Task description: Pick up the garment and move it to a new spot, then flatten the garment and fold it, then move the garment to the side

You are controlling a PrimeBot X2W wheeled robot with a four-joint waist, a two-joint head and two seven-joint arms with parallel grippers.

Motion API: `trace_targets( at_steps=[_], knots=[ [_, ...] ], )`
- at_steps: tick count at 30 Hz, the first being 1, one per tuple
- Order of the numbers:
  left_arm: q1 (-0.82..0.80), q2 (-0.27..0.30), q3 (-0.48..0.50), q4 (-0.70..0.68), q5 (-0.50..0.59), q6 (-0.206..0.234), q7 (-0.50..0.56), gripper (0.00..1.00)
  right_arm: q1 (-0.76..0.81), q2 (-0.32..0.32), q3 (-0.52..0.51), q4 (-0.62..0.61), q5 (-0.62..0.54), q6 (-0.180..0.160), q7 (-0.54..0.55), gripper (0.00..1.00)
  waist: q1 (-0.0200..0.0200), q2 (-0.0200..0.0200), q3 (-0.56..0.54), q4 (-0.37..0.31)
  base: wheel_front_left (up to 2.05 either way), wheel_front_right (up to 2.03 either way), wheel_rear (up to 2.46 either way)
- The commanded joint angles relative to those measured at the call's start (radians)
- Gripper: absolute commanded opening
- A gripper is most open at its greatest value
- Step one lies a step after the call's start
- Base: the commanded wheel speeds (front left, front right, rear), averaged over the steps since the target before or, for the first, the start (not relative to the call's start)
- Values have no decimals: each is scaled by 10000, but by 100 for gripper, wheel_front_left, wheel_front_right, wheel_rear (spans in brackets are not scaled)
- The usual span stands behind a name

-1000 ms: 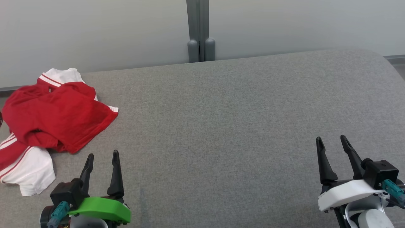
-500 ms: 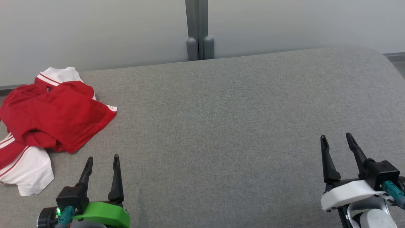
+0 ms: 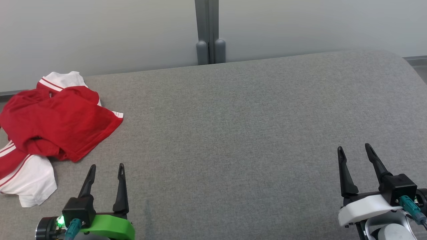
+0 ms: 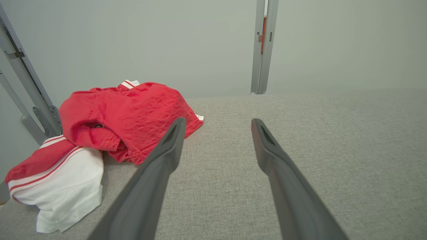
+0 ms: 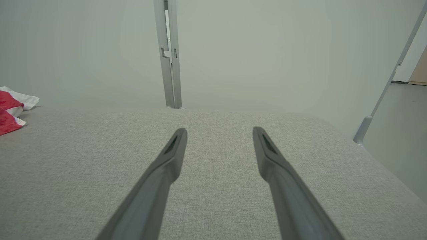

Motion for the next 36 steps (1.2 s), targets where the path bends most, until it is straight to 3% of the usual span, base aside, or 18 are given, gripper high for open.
trace_targets(
  at_steps=[1,24,28,36],
  knots=[
    [99,18,40,-18,245,-36,-93,100,92,14,-14,6,-216,0,-103,100,0,0,-3,-3,0,0,0],
    [-85,-72,255,206,105,-440,-151,100,145,-2,82,89,-250,0,-164,100,0,0,3,117,0,0,0],
    [-128,-67,193,259,53,-443,-149,100,270,12,105,82,-250,0,-164,100,0,0,-19,589,0,0,0],
    [299,-68,226,359,-161,-309,-151,100,384,88,437,187,-219,-1,-162,100,0,0,-132,2317,0,0,0]
  ],
)
